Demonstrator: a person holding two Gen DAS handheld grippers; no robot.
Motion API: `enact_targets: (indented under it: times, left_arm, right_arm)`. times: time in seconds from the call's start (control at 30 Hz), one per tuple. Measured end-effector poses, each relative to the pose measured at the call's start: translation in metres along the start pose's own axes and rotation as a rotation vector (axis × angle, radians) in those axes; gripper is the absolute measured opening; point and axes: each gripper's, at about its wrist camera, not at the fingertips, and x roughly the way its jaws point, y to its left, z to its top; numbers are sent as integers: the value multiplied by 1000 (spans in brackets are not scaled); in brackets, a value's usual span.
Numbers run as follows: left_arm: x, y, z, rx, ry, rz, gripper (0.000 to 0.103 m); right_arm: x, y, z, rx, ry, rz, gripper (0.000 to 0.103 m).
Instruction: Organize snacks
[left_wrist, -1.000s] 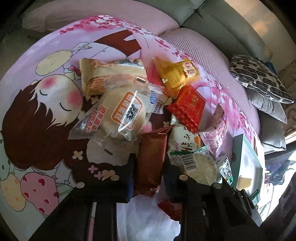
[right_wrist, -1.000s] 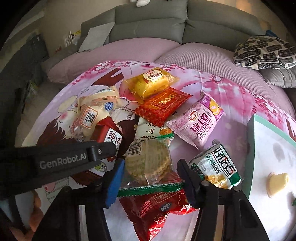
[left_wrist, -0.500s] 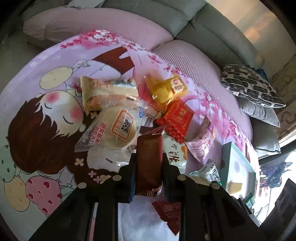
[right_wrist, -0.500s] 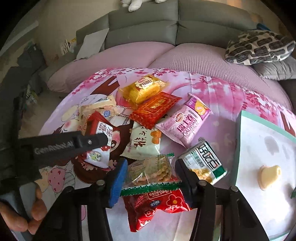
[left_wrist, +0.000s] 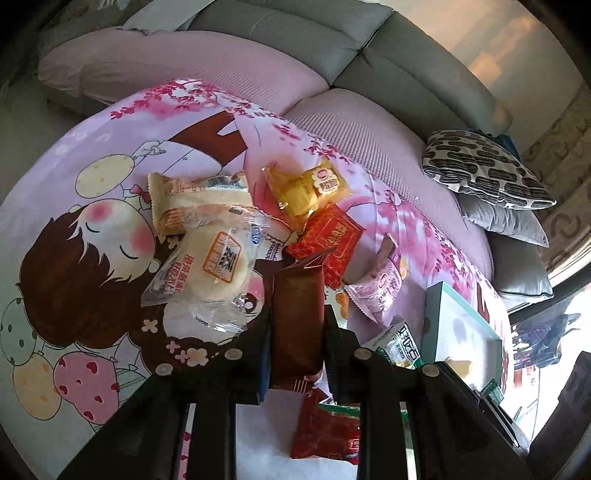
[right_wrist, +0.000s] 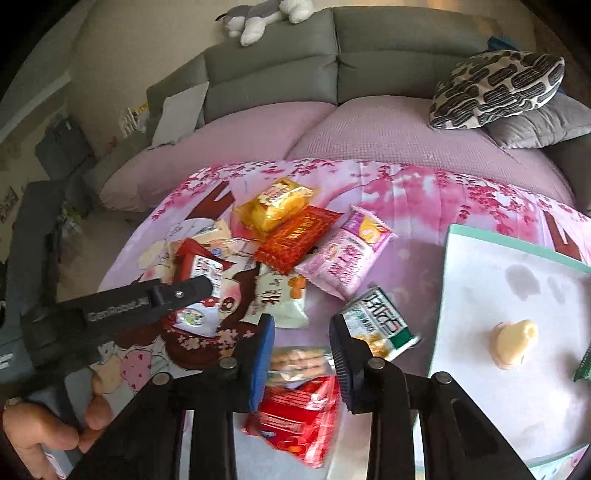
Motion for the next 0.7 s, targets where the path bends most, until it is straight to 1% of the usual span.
enact_targets:
  times: [0.17,0.37,0.4,0.43,0.47,0.5,0.7]
  left_arm:
    - [5,1,-2,-2,27,13,25]
    - [12,6,-4,-21,57,25,25]
    - [12,6,-4,-23,57,23,25]
    - [12,7,-4,-24,58,22,25]
    - [12,7,-4,-25,59,20,25]
    - [12,7,-4,-26,60,19,25]
    - [12,8,-5,-38,66,17,25]
  right_arm:
    - [2,-9,-1,21,16,-15,34]
    - [12,-2,-7,-27,76,-35,35]
    - [13,-1,-8,-35,80,-42,41]
    - [13,0,-9,-44,83,-51,56]
    - [12,1,-10,-51,86,-61,64]
    - [11,2,-11,-53,84,-68,69]
    - [11,8,-16,-98,107,-82,69]
